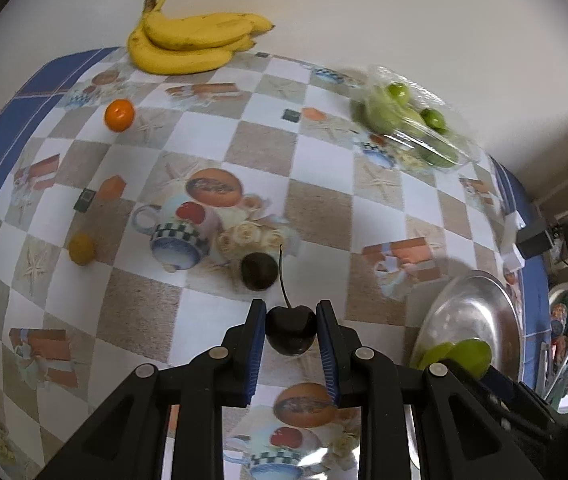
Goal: Organize fruits
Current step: 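Carry the mango and cherry over the steel bowl and open both grippers to drop them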
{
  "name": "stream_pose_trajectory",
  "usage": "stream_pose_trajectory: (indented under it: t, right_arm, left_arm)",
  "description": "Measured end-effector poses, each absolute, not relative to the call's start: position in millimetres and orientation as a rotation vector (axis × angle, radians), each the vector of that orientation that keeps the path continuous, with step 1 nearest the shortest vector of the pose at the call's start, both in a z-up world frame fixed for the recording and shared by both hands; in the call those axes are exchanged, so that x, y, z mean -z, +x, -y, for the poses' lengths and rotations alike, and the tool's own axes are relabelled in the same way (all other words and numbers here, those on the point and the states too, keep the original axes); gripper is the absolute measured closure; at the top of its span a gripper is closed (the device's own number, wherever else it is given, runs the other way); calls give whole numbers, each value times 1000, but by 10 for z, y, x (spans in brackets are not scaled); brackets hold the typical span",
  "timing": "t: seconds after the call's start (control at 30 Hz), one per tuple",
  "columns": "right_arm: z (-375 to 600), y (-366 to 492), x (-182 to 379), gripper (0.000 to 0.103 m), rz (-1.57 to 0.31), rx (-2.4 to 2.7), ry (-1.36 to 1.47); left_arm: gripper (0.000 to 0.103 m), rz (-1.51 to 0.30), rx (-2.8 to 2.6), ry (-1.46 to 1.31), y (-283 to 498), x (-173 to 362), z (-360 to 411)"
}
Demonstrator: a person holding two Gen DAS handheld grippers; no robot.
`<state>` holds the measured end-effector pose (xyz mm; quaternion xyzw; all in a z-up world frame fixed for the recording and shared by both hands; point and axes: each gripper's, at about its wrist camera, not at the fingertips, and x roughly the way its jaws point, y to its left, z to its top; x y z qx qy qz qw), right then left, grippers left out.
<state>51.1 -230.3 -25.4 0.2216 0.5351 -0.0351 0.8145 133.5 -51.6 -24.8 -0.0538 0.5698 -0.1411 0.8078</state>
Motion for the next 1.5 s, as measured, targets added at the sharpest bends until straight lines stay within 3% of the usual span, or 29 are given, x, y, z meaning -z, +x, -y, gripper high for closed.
stream_pose_trajectory:
  t: [0.67, 1.5]
  right_arm:
    - [3350, -8, 289, 45, -1100, 368, 631]
    - [3601, -96, 586, 45, -1111, 445, 671]
  left_arm:
    - [76, -1185, 550, 108, 757, -28, 1636]
    - [75, -1312, 595, 306, 338, 470, 2146]
